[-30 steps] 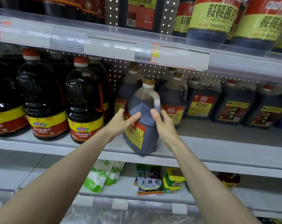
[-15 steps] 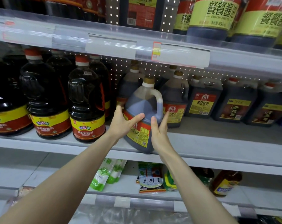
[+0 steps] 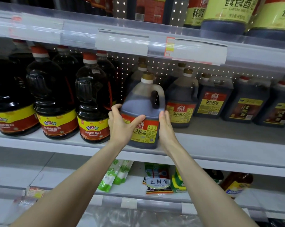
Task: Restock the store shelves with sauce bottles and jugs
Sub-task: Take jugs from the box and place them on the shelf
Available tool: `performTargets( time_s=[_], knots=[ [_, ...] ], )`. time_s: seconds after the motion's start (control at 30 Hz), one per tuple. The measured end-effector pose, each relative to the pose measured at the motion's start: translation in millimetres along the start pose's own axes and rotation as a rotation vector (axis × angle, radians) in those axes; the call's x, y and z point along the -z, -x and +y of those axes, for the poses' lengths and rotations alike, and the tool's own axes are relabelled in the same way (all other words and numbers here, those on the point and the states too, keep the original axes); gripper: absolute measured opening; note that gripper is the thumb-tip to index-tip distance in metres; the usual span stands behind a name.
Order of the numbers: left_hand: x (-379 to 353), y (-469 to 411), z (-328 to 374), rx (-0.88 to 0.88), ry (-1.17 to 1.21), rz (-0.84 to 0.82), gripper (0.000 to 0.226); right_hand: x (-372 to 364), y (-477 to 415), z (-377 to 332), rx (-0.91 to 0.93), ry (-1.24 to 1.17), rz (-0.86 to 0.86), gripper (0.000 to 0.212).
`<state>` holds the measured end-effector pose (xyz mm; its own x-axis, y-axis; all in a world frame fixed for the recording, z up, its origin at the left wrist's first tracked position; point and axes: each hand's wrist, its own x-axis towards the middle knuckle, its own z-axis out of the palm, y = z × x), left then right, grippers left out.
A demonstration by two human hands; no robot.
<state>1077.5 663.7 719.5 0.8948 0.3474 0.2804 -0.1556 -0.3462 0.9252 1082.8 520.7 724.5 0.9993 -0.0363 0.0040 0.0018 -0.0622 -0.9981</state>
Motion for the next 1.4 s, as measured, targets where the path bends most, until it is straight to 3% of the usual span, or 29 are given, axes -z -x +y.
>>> performTargets(
  time_s=[0.3, 0.47, 0.57, 0.8, 1.13, 1.4],
  knots=[
    [0, 1, -11, -0.076, -0.019, 0.029, 0.08, -7, -12, 2, -0.017, 0.047, -0.006, 0.06],
    [2, 9, -30, -0.094, 0.117, -0.09, 0.087, -7, 0, 15, 0.015, 0.1, -0.052, 0.062],
    [0, 3, -37, -0.071, 0.205, -0.165, 0.074, -10, 1, 30, 0.051, 0.112, -0.068, 0.063],
    [-4, -11, -62, -0.009, 0.253, -0.262, 0.081, -18, -10, 54, 0.098, 0.118, -0.017, 0.096],
    [-9, -2, -75, -0.104, 0.231, -0.16, 0.069, -15, -18, 58, 0.11, 0.192, -0.021, 0.09],
    [-6, -1, -79, -0.129, 0.259, -0.202, 0.062, -10, -16, 64, 0.156, 0.15, -0.034, 0.076]
  ],
)
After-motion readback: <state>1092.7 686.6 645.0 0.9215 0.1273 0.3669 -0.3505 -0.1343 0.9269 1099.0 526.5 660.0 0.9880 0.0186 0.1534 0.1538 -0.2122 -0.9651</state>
